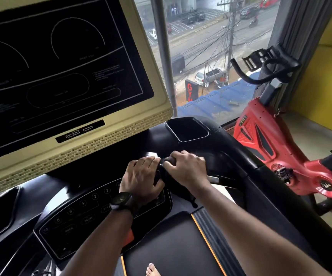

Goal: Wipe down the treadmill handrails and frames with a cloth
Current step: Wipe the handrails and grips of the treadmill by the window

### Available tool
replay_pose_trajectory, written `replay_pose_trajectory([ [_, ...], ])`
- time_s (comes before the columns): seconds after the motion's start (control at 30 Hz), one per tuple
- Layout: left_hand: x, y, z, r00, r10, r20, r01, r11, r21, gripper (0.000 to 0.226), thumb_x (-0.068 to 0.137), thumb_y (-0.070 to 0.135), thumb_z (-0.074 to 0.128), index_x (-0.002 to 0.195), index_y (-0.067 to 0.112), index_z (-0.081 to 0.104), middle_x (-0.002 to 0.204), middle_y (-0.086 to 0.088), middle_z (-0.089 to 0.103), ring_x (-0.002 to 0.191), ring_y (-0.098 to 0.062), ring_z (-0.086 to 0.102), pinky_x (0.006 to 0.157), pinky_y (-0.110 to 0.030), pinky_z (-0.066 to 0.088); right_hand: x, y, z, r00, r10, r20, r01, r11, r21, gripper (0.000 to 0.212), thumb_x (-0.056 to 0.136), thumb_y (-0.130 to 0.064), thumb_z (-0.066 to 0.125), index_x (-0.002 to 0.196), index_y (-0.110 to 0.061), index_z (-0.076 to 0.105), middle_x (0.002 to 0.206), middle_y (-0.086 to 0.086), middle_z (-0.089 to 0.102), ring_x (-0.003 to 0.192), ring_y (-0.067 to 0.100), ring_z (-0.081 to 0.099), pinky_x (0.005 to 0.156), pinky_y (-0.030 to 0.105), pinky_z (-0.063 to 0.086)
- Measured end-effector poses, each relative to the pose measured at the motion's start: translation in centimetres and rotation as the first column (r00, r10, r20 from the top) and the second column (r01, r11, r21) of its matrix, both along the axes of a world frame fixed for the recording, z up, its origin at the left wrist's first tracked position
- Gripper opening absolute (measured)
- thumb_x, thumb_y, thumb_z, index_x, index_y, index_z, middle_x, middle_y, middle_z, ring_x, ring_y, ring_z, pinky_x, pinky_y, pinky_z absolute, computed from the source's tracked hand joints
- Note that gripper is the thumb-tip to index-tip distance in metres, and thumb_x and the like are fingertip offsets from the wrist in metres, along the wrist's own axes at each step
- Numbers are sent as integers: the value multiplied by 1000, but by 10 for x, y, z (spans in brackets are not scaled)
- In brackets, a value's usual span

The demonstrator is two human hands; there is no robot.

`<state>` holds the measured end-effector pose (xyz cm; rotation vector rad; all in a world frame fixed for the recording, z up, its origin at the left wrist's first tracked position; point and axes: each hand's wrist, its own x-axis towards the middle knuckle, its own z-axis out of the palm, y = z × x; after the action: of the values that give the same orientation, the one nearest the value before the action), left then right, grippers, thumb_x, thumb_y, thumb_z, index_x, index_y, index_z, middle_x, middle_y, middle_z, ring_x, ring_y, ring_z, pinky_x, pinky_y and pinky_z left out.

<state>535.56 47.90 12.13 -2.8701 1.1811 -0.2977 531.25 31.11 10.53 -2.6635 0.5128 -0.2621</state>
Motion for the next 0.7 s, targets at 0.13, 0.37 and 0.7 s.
replay_pose_trajectory([
  [0.13, 0, -1, 2, 1000, -11, 1, 11, 1000, -8, 68, 79, 53, 43, 133, 15, 58, 131, 0, 62, 122, -17, 56, 100, -39, 43, 18, -15, 17, 975, 86, -203, -42, 976, 215, 45, 83, -64, 45, 93, -32, 74, 101, 3, 72, 103, 32, 64, 78, 36, 44],
  [0.37, 1, 1, 1, 1000, -13, -7, 13, 1000, 2, 69, 76, 49, 42, 133, 13, 59, 133, -1, 62, 123, -17, 56, 100, -39, 43, -16, 18, -15, 994, -10, 109, 30, 983, -183, 47, 80, -62, 40, 104, -32, 69, 97, -1, 68, 89, 28, 66, 80, 42, 42],
  [0.7, 0, 1, 0, 1000, -9, -14, 9, 1000, 4, 69, 74, 44, 41, 134, 15, 58, 133, -1, 61, 123, -18, 56, 100, -40, 43, -22, 23, -34, 969, -11, 248, 68, 972, -223, 47, 81, -60, 54, 110, -25, 68, 101, 3, 68, 88, 31, 65, 84, 49, 43],
])
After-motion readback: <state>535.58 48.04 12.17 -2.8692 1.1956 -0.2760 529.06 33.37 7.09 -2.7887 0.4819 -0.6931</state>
